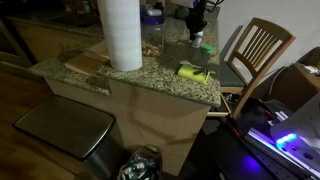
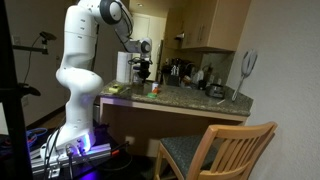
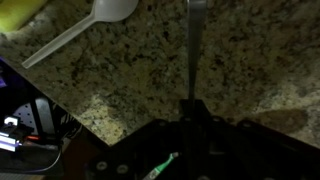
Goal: Move the silver spoon to the right
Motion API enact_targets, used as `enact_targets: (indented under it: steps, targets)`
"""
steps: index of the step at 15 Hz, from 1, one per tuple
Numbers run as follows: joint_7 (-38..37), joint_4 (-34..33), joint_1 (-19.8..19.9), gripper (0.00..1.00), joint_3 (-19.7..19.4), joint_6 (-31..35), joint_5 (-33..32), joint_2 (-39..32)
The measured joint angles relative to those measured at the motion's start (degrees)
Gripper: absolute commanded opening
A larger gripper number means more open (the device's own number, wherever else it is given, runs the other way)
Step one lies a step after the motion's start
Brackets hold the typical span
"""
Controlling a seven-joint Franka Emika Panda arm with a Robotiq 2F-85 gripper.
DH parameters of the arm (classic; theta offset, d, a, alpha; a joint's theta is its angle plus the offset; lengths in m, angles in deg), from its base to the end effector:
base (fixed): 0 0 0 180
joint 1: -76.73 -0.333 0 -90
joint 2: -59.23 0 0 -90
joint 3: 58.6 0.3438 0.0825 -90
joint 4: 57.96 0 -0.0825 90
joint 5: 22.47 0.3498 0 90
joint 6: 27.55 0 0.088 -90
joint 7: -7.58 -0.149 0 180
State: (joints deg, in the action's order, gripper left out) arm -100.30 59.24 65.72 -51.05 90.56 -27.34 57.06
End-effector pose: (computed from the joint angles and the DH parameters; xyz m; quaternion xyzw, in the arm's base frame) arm 0.5008 0.1596 0.4233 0.7250 -0.6878 0.0262 0.0253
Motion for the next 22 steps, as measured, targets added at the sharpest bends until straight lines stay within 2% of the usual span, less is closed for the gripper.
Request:
enact_targets:
  steps: [4, 7, 8, 9, 11, 12, 14, 16, 22]
  targets:
    - [0.0, -4.4, 0.0, 0.02, 0.8, -9.8, -2.5, 6.6]
    - [-2.9, -8.7, 1.8, 0.02, 0.3, -15.4, -6.2, 9.6]
    - [-2.6, -10.1, 2.8, 0.07, -0.1, -16.5, -5.8, 10.2]
    - [-1.1, -11.3, 3.4, 0.07, -0.7, -17.4, -5.0, 10.5]
    - [0.6, -12.4, 4.0, 0.07, -1.2, -17.8, -4.1, 10.7]
    - [0.6, -12.4, 3.9, 0.02, -1.1, -17.8, -4.0, 10.6]
    - [0.3, -12.4, 3.9, 0.02, -1.0, -17.8, -4.2, 10.5]
    - [-3.5, -12.6, 5.1, 0.02, -1.4, -16.8, -4.5, 9.8]
    - [-11.0, -14.8, 12.0, 0.02, -8.2, -11.0, -3.9, 3.2]
